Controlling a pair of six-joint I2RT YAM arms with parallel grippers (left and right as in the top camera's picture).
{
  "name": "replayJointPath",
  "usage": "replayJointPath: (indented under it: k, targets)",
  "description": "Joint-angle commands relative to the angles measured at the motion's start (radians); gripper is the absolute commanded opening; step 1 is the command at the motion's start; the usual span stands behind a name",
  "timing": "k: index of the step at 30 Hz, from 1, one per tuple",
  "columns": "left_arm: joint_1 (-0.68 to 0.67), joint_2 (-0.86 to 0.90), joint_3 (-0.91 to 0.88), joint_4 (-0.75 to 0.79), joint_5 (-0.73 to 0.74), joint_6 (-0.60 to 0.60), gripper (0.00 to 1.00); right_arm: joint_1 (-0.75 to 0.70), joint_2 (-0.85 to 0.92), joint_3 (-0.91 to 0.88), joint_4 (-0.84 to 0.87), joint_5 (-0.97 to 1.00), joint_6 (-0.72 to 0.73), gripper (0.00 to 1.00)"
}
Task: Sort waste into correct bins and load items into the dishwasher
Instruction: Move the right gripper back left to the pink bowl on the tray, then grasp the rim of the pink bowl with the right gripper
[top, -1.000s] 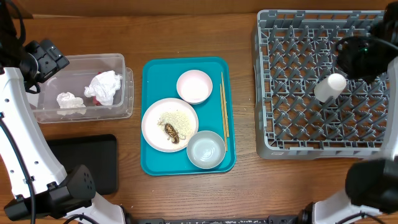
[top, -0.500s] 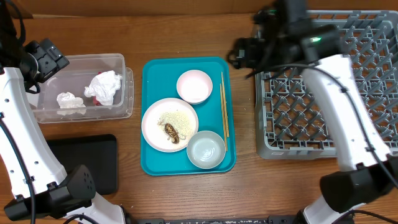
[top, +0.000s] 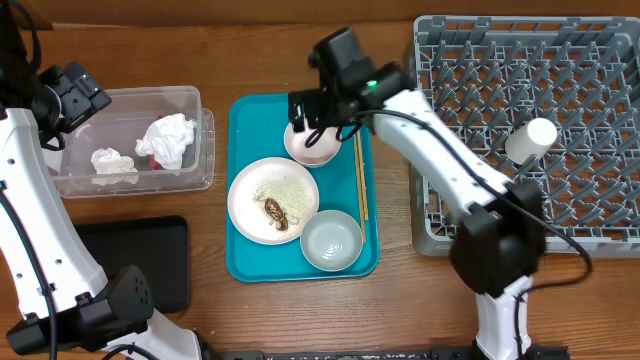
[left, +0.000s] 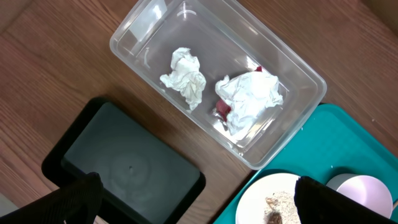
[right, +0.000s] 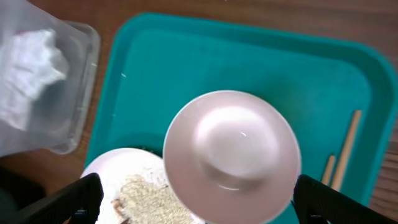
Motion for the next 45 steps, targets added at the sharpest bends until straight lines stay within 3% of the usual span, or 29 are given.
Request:
replayJointPath:
  k: [1,7,13,21,23,26,31,45]
  targets:
    - [-0.001,-0.002,0.0,0.001,-0.013,-0.01,1.0,0.034,0.005,0.009,0.056,0.016,0.007,1.0]
    - [-0.001,-0.002,0.0,0.001,-0.013,-0.01,1.0,0.097,0.024,0.009,0.148,0.126,0.08,0.92]
    - [-0.001,-0.002,0.0,0.001,-0.013,-0.01,1.0,0.15,0.101,0.009,0.177,0.296,0.109,0.92]
    - [-0.001,-0.002,0.0,0.001,-0.013,-0.01,1.0,0.153,0.179,0.009,0.178,0.32,0.107,0.89]
    - [-0.001,-0.002,0.0,0.001,-0.013,-0.01,1.0,0.153,0.18,0.009,0.182,0.319,0.108,0.84]
    - [-0.001,-0.002,0.0,0.001,-0.013,-0.01,1.0,0.155,0.18,0.009,0.184,0.319,0.109,0.67]
    - [-0.001,-0.002,0.0,0.001,-0.013,-0.01,1.0,0.161,0.188,0.008,0.184,0.319,0.168,0.57]
    - [-0.001,-0.002,0.0,0.001,-0.013,-0.01,1.0,0.166,0.227,0.008,0.176,0.323,0.213,0.56]
